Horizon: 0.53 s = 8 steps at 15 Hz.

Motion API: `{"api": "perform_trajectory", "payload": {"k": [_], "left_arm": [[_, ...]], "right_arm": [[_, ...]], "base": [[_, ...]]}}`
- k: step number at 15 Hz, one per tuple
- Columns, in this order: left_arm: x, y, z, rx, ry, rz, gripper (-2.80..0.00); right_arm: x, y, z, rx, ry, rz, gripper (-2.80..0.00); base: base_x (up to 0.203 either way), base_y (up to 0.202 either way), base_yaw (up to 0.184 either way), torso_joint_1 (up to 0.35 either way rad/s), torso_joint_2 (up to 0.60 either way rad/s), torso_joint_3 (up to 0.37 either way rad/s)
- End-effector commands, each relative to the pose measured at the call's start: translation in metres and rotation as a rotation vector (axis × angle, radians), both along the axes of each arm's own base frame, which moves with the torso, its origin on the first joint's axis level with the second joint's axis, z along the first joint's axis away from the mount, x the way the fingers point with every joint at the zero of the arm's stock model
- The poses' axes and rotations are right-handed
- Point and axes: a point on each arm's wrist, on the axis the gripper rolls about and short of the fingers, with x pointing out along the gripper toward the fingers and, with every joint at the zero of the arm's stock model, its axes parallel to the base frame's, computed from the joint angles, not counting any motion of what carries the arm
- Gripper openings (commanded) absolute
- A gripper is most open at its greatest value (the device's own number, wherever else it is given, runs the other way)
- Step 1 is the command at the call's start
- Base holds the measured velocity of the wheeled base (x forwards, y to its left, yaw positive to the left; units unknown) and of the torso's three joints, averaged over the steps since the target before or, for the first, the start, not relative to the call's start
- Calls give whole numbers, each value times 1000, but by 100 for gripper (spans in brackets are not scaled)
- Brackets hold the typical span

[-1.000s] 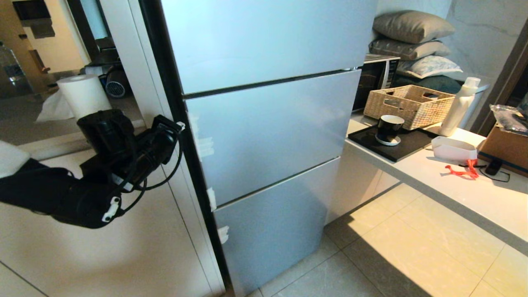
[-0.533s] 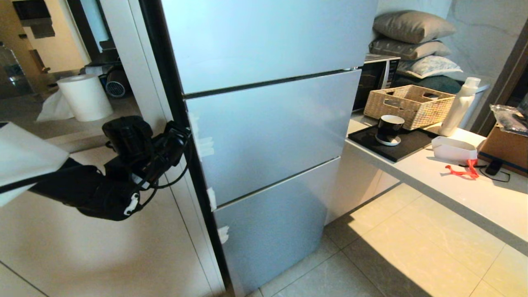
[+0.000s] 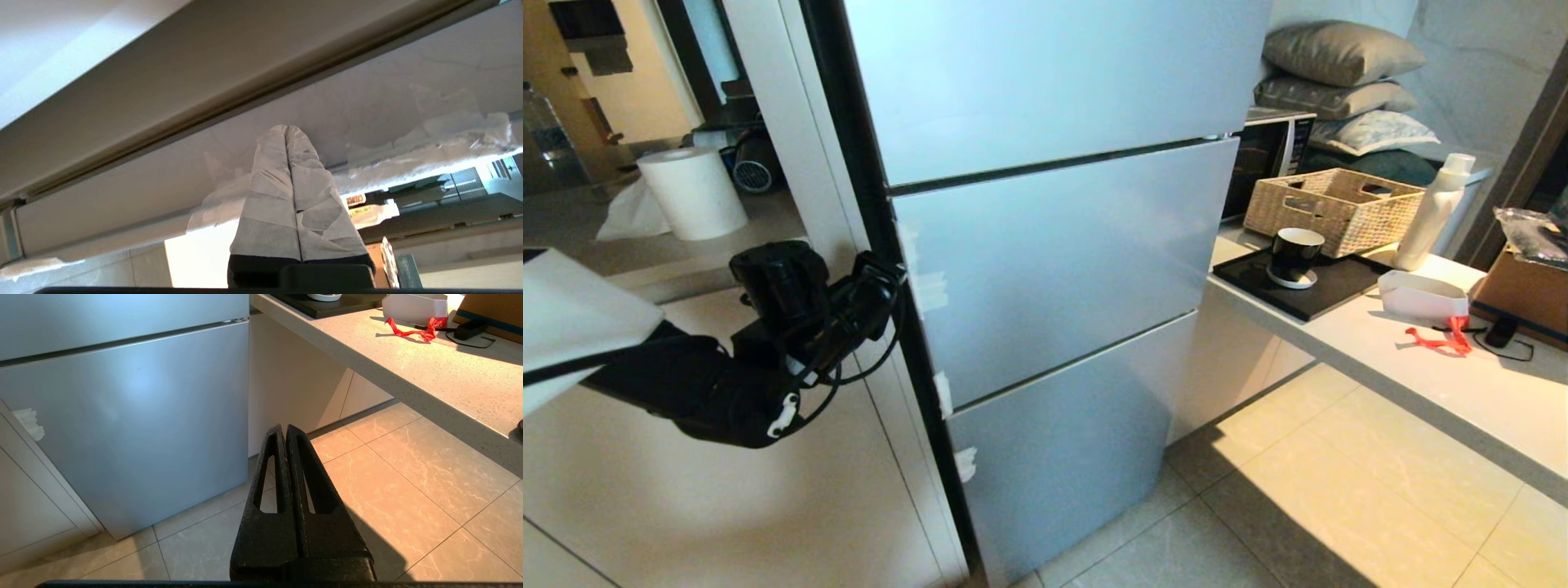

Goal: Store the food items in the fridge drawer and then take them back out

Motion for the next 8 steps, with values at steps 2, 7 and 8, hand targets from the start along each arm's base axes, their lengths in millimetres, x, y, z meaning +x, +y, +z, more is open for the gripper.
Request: {"api": "perform_trajectory", "payload": {"k": [2,7,8], "left_arm": [[-10,-3,4,-10,-1,-53,-280],[-34,-12,9,-11,-27,-157,-280],[-47,-18,13,-11,-32,-190,-280]], "right_arm": [[0,0,0,0,1,0,-280],[0,0,0,0,1,0,-280],[0,0,0,0,1,0,-280]], "base": [[0,0,0,0,0,0],[0,0,0,0,0,0],[0,0,0,0,0,0]]}}
